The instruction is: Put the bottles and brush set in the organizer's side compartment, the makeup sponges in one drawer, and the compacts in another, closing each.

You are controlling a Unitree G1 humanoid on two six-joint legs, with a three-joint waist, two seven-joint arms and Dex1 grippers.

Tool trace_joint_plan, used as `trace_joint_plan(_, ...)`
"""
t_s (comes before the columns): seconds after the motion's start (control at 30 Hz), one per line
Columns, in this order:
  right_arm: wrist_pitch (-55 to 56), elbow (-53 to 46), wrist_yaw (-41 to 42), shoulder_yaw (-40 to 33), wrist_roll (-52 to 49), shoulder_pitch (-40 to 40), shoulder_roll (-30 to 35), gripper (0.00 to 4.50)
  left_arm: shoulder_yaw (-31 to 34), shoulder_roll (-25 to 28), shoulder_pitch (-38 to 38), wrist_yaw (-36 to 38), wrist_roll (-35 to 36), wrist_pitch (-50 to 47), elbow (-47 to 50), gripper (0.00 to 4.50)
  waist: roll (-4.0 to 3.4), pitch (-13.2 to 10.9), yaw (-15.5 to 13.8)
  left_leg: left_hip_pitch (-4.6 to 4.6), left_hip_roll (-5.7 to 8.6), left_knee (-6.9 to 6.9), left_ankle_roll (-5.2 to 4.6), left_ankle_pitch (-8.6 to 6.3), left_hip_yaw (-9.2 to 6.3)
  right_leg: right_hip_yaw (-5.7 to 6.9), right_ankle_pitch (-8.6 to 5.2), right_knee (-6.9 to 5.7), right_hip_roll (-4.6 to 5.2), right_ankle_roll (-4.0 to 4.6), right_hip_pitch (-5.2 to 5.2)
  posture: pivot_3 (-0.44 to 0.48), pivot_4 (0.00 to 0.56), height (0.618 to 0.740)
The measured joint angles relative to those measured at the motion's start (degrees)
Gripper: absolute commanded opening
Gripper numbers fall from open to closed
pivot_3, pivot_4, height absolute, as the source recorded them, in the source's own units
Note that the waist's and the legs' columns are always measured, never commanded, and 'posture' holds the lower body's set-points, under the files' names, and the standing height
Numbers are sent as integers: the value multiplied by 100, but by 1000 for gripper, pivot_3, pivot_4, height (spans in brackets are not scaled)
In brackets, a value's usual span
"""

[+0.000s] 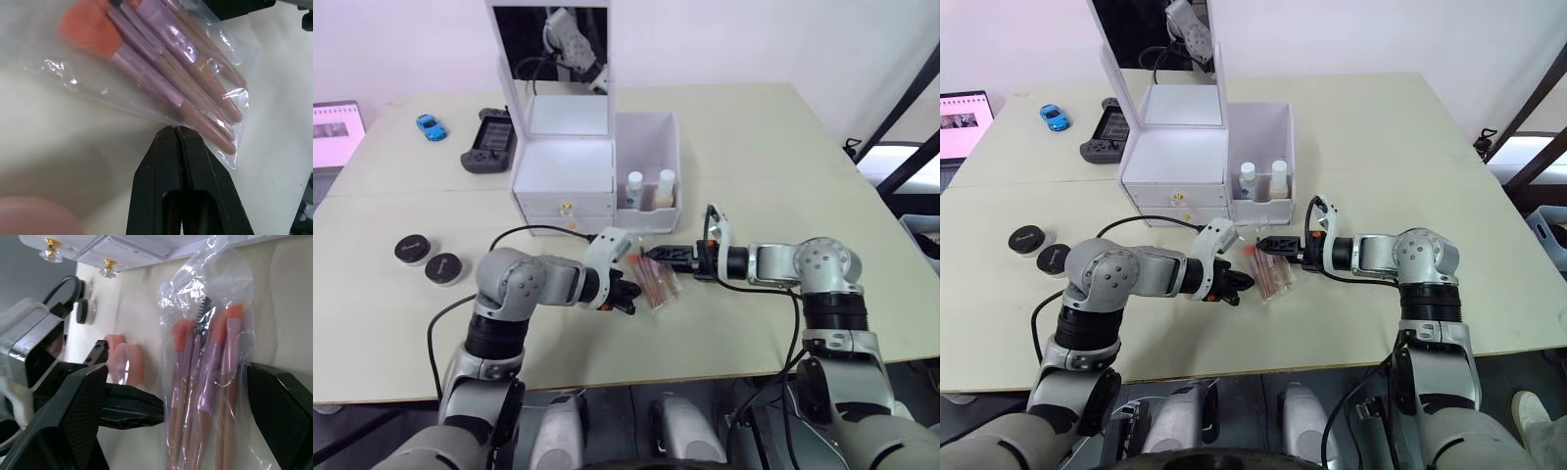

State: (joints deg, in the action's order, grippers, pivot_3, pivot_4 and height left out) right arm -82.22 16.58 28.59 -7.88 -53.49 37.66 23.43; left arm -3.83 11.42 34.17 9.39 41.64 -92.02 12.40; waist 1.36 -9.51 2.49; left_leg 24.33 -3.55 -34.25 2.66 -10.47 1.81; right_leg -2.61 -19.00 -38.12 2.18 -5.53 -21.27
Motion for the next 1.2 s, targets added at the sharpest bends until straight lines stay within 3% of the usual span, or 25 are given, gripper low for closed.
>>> trace_joint_plan(0.4, 14, 300, 1089, 639, 456, 190, 64, 4500, -23, 247, -12, 60, -65, 1, 140, 40, -1, 1, 7, -3, -21, 1, 1, -1, -12, -4, 9, 2, -33, 18, -2, 0, 150, 740)
trace_joint_plan(0.5, 61, 471, 1133, 637, 575, 234, 43, 3605, -38, 261, -42, 64, -108, 4, 199, 0, 2, 2, 3, -5, -21, 1, 1, -1, -15, -4, 11, 2, -34, 20, 0, 0, 150, 740)
trace_joint_plan(0.73, 100, 541, 1108, 665, 896, 286, -66, 28, -125, 475, -9, 284, -186, 1, 216, 0, 23, 19, 9, -11, -23, 5, 2, -1, -19, -9, 12, 4, -39, 23, 1, 0, 150, 740)
trace_joint_plan(0.97, 3, -135, 1086, 656, 991, -48, 21, 28, -205, 759, -8, 757, -164, 2, 225, 0, 47, 36, -27, -7, -23, 7, 3, -2, -24, -8, 15, 11, -40, 30, 0, 0, 150, 740)
trace_joint_plan(1.2, -563, -2616, 927, 269, 498, -1184, 585, 28, 378, 1122, 9, 1745, 502, 27, 541, 0, 30, 23, -148, 24, -23, 16, 4, -3, -21, -10, 15, 21, -39, 29, -31, 0, 150, 740)
